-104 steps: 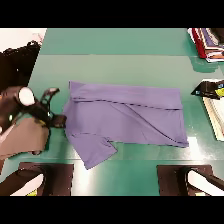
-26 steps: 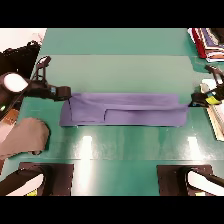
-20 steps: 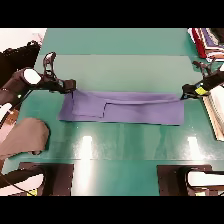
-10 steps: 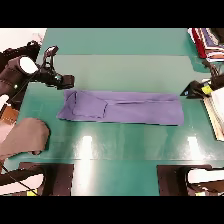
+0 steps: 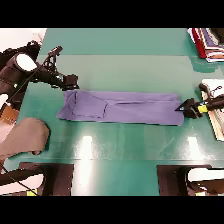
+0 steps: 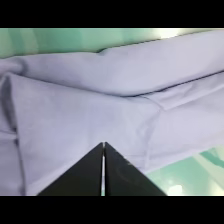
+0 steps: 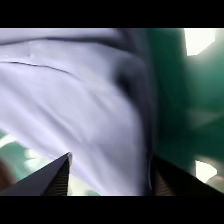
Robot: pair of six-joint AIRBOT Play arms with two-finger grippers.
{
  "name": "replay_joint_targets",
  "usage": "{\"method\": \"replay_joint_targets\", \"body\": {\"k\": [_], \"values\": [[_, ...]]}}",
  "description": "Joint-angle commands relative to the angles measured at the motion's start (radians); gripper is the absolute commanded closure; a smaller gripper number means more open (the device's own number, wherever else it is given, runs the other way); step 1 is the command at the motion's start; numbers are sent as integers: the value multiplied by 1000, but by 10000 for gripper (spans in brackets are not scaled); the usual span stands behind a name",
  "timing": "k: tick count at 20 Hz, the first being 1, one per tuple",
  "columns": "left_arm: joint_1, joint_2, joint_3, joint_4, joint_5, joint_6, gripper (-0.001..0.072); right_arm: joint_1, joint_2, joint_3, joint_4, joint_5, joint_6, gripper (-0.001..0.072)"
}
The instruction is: Fold the shirts.
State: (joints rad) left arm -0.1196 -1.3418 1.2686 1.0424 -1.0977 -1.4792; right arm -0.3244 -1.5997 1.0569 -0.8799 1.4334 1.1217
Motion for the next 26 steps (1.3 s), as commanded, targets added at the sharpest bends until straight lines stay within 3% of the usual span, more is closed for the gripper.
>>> {"method": "replay_joint_targets", "body": {"k": [1,4,10,14,19,26], "values": [[-26,-5,-28,-37,17,-1,681,58,-35,-35,70,-93,-34,163],[-121,-40,-33,-36,51,-7,682,104,-21,-34,68,-138,-66,677],[-360,-257,97,-38,123,-14,683,90,168,1,121,-59,-77,697],[-454,-446,291,-42,115,-65,683,167,286,175,129,37,68,697],[-506,-559,407,-64,115,-89,682,330,325,391,129,29,185,698],[-507,-595,410,-92,123,-92,683,543,241,617,129,26,232,697]]}}
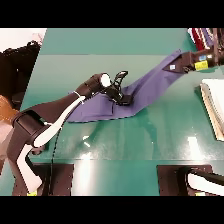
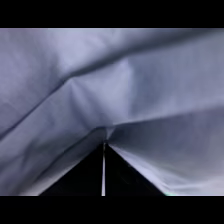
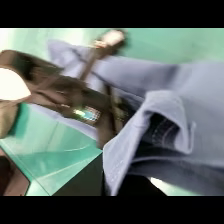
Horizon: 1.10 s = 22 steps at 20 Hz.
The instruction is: Fold the shirts.
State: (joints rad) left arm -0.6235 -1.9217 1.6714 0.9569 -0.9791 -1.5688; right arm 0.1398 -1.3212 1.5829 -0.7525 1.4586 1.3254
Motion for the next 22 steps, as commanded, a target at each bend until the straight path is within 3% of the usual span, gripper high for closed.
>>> {"method": "replay_joint_targets", "body": {"k": [1,6,10,14,15,16,17,22], "values": [[-3,-16,12,-6,4,-2,682,105,-62,121,1,8,28,697],[74,43,74,63,-103,-2,683,216,-165,245,1,10,16,697],[238,217,77,282,-211,26,682,338,-250,333,2,-15,13,696],[449,406,84,483,-329,58,682,558,-415,443,2,-141,-69,688],[498,449,84,505,-337,58,681,618,-472,477,2,-193,-103,544],[539,485,84,511,-339,58,681,665,-520,500,2,-247,-126,326],[578,519,84,509,-339,58,681,705,-558,507,2,-301,-138,167],[653,595,84,505,-349,58,681,694,-515,396,-82,-295,-132,186]]}}
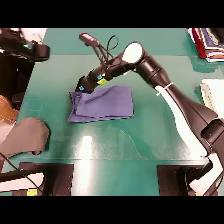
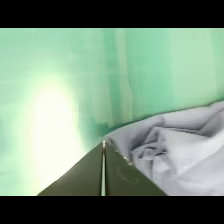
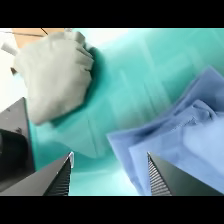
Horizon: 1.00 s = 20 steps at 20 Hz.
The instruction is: Fold the shirts.
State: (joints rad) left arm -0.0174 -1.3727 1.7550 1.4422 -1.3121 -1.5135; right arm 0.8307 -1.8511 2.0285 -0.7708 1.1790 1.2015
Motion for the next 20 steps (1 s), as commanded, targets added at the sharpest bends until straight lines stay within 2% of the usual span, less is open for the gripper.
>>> {"method": "replay_joint_targets", "body": {"k": [1,4,9,10,11,15,20], "values": [[47,45,-1,8,-24,3,681,-32,53,-93,-114,20,16,186],[47,41,-5,-98,-26,3,682,-168,163,-250,-182,96,43,186],[47,40,-5,-195,-5,3,681,-435,298,-588,-170,83,111,184],[46,39,-5,-198,-6,3,681,-481,303,-648,-155,73,111,139],[46,39,-5,-198,-6,3,681,-515,299,-695,-137,69,111,73],[46,39,-5,-201,-4,3,681,-579,216,-802,18,38,108,82],[46,39,-5,-201,-4,3,681,-459,43,-710,140,2,106,116]]}}
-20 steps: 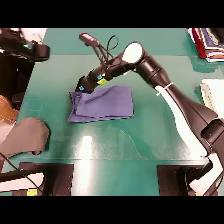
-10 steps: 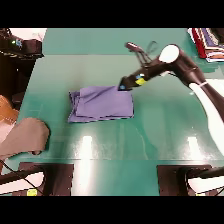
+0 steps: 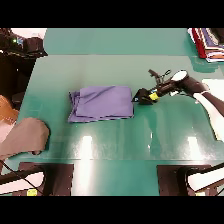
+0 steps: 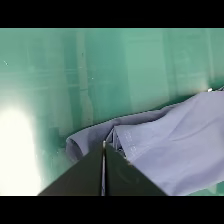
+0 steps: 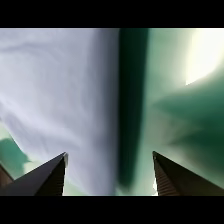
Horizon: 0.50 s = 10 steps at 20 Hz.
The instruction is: Fold the shirts.
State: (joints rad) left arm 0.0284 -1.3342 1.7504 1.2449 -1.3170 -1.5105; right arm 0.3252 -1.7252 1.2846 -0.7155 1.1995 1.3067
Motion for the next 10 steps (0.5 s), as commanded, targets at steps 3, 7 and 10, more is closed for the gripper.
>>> {"method": "replay_joint_targets", "body": {"k": [3,7,10], "values": [[0,0,0,-4,0,0,681,135,-179,152,120,-23,1,179],[0,0,0,-25,-3,0,681,188,-228,281,110,-49,-48,685],[-11,0,0,-66,-3,0,682,141,-220,388,105,-4,-57,696]]}}
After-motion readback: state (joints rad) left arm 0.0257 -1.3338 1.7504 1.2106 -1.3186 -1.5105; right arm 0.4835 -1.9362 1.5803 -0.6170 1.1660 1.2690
